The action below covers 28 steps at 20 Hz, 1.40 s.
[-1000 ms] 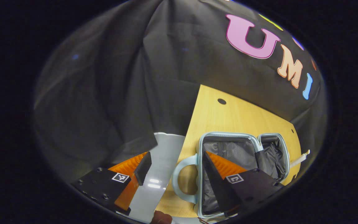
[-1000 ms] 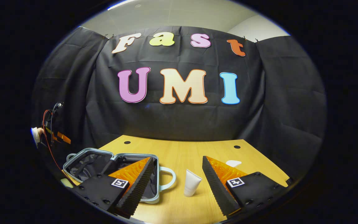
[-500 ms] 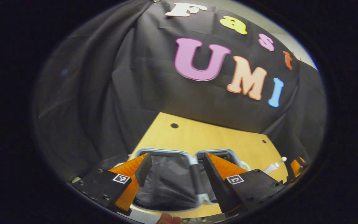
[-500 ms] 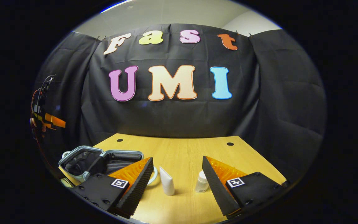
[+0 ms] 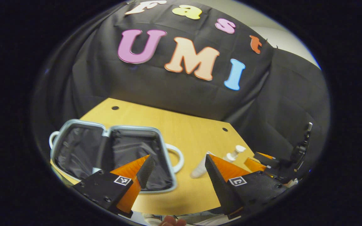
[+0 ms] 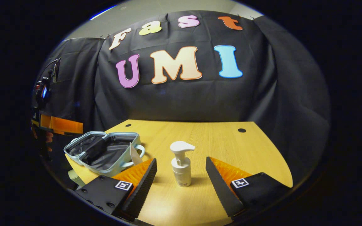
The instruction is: First open the suitcase, pack the skin care products into it, and then close the suitcase.
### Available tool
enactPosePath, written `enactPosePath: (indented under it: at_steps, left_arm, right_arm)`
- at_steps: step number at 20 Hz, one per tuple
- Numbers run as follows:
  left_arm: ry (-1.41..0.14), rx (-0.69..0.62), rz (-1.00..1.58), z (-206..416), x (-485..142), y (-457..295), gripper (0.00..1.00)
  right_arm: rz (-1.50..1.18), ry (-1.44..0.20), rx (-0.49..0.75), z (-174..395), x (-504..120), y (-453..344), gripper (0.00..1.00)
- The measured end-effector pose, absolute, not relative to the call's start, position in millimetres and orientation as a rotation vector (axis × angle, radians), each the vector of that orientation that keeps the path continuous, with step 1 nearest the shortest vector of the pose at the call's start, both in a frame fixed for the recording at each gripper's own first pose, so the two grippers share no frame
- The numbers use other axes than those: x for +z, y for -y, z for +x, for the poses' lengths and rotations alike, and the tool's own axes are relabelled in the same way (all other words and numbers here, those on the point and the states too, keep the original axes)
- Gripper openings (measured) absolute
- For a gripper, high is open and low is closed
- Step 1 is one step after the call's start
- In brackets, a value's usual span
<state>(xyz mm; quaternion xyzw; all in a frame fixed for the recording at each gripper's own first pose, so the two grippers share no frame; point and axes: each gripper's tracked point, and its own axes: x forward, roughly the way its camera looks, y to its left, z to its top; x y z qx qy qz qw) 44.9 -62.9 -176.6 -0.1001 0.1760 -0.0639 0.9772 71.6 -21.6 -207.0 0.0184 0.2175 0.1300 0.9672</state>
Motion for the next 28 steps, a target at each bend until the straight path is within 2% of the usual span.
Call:
enactPosePath:
  at_steps: [4,5,9,10,16,19,20,21,25,28]
  left_arm:
    - [-0.381,-0.135,-0.201,70,-220,116,0.94]
    - [-0.382,-0.126,-0.193,77,-230,122,0.96]
    - [-0.378,-0.060,-0.209,111,-266,129,0.96]
    - [-0.383,-0.048,-0.225,118,-275,130,0.96]
    - [-0.408,0.027,-0.241,145,-305,127,0.94]
    - [-0.414,0.064,-0.205,151,-313,118,0.62]
    - [-0.422,0.073,-0.204,151,-315,116,0.55]
    - [-0.424,0.082,-0.204,153,-315,112,0.43]
    - [-0.450,0.101,-0.263,152,-311,105,0.30]
    - [-0.438,0.096,-0.282,149,-289,100,0.30]
  right_arm:
    - [0.081,-0.473,0.320,84,-242,29,0.98]
    - [0.079,-0.475,0.330,87,-249,29,0.98]
    - [0.066,-0.485,0.382,91,-272,21,0.96]
    - [0.059,-0.484,0.390,92,-278,19,0.98]
    - [0.074,-0.509,0.410,105,-306,14,0.98]
    - [0.082,-0.520,0.424,112,-313,9,0.98]
    - [0.087,-0.525,0.430,113,-317,6,0.98]
    - [0.090,-0.532,0.436,114,-320,3,0.98]
    - [0.112,-0.534,0.429,124,-326,-5,0.91]
    - [0.102,-0.531,0.427,126,-327,-6,0.67]
